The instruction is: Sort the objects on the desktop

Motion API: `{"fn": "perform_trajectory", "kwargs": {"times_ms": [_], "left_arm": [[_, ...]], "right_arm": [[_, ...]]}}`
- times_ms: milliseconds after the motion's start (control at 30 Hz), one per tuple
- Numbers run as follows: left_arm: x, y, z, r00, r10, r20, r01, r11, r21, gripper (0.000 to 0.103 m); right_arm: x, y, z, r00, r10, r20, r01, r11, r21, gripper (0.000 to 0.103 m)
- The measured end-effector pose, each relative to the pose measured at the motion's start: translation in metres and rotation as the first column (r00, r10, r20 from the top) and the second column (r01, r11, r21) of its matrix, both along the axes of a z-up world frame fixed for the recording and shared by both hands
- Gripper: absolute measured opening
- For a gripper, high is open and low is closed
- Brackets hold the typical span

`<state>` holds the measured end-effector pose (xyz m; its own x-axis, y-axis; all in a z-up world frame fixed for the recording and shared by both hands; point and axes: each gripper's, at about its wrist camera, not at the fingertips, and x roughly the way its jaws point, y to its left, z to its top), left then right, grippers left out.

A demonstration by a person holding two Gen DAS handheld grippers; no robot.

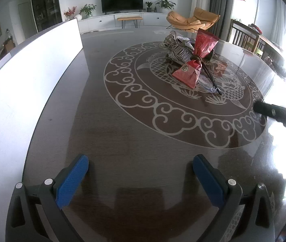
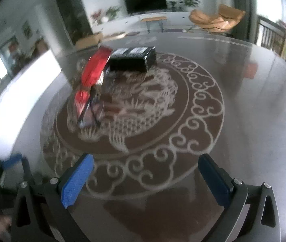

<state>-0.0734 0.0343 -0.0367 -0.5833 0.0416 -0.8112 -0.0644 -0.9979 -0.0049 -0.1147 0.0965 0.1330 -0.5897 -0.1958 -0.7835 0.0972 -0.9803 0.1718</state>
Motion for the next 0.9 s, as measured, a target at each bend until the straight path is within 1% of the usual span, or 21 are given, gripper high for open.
{"fn": "perform_trajectory", "kwargs": {"times_ms": [133,333,467,567,767,900], "left_arm": [[0.000,0.000,0.000,1.000,0.000,0.000,0.000,1.000,0.000,0.103],[0.000,0.000,0.000,1.000,0.000,0.000,0.000,1.000,0.000,0.103],[0.000,0.000,0.000,1.000,0.000,0.000,0.000,1.000,0.000,0.103],[0.000,0.000,0.000,1.000,0.001,0.000,-0.001,1.000,0.001,0.103],[0.000,0.000,0.000,1.000,0.001,0.000,-0.001,1.000,0.000,0.103],[0.001,0.000,0.000,1.000,0.001,0.000,-0.001,1.000,0.000,0.103]], "right_arm": [[-0.001,0.004,-0.001,0.999,-0.041,-0.003,0.040,0.998,-0.043,0.103],[0.007,0.005,0.001,1.000,-0.019,-0.020,0.019,1.000,-0.010,0.103],[0.005,0.008,0.000,1.000,-0.016,-0.002,0.016,1.000,-0.014,0.103],[0.003,0.008,0.003,1.000,-0.021,-0.009,0.021,1.000,-0.016,0.103],[-0.002,-0.003,0.017,0.999,0.003,-0.049,-0.003,1.000,-0.012,0.103],[-0.014,-0.022,0.017,0.998,0.034,-0.051,-0.036,0.999,-0.031,0.103]]}}
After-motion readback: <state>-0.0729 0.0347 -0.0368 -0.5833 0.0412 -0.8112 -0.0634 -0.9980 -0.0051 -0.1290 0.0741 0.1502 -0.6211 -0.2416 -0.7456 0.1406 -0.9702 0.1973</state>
